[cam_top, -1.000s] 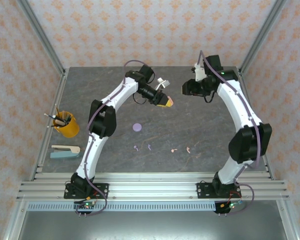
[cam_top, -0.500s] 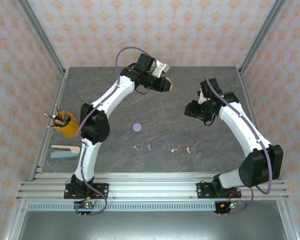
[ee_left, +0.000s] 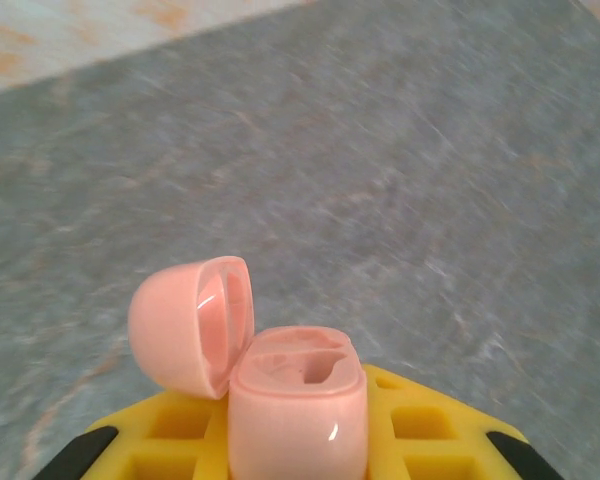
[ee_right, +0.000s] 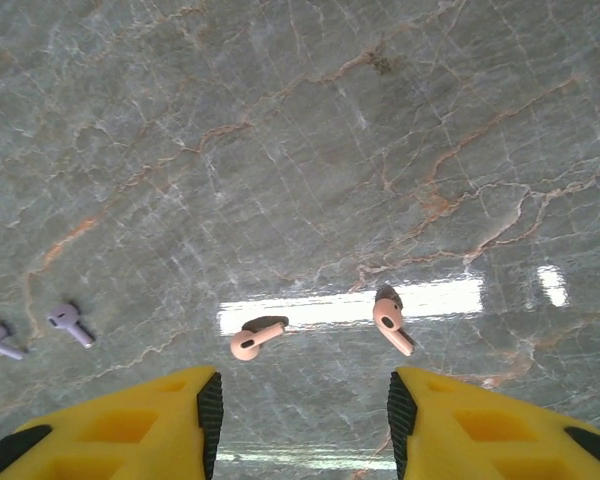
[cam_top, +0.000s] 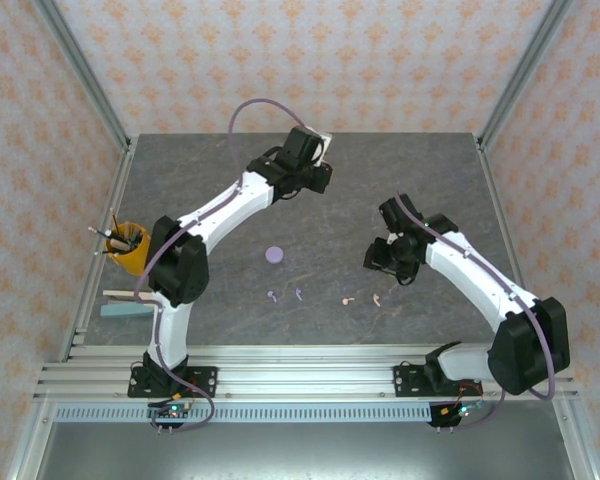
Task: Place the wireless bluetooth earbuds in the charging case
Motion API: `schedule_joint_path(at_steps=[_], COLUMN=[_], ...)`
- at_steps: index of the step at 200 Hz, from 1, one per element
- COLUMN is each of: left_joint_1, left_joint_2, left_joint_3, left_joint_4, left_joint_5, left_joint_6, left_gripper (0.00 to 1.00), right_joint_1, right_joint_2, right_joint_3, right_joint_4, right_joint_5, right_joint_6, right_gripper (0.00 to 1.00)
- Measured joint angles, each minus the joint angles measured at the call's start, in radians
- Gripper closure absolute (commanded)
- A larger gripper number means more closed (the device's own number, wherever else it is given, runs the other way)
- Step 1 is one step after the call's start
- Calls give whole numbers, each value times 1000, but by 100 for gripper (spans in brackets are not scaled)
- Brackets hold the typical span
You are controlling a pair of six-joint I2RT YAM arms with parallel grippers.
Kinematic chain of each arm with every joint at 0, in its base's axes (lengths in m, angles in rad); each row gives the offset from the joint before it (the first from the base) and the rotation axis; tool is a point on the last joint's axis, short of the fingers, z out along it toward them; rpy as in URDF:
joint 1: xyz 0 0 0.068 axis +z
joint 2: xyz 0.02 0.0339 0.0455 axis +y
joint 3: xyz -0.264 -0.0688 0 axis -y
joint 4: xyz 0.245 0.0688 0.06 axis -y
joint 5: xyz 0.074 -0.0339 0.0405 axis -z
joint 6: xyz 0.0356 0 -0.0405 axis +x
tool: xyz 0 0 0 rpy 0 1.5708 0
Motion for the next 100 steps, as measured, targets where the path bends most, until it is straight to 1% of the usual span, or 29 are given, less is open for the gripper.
schedule_joint_path(at_steps=[12,30,55,76,90,100], left_joint_1=[2,6,6,6,6,6], left_joint_2=[-54,-130,-235,-298,-307,-307], left_joint_3=[-80,-198,-402,-577,-657,-687], left_joint_4=[51,137,330,527,646,699], left_joint_5=[-57,-107,-114,-61,14,69], left_joint_6=[-29,-67,-89,-82,-66,-52], left_gripper=[100,100,100,100,100,100], right_joint_1=[8,10,10,11,22,37], right_joint_2=[-7,-19,-32,-32,-31,-28], right_joint_3=[-16,-45,-92,-114,-122,-122], right_joint_4=[3,7,8,16,26,32], right_joint_5=[26,64,101,109,112,112], right_joint_6=[14,42,77,98,103,106], right_gripper=[52,52,52,53,54,54])
